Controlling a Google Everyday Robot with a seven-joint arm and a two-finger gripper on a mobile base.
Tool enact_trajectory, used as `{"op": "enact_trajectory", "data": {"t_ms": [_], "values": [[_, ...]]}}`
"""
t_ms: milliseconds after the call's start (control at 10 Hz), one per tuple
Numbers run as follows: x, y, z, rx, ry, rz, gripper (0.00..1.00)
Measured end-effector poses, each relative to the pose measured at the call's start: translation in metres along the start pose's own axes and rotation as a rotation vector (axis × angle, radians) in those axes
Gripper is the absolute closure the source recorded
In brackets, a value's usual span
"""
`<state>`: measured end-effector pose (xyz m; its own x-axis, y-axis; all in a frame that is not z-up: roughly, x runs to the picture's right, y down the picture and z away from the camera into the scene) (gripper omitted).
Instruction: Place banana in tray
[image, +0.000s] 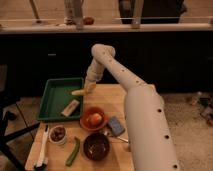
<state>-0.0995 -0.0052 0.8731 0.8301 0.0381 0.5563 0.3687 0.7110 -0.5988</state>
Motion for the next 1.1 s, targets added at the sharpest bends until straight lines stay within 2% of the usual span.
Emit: {"op": "enact_trajectory", "data": {"t_ms": [500, 700, 1100], "values": [[-0.005, -0.003, -0.014, 0.020, 0.015, -0.014, 1.00], [-0.010, -0.005, -0.017, 0.020, 0.009, -0.017, 1.00], [-0.011, -0.009, 0.014, 0.005, -0.012, -0.023, 1.00]]}}
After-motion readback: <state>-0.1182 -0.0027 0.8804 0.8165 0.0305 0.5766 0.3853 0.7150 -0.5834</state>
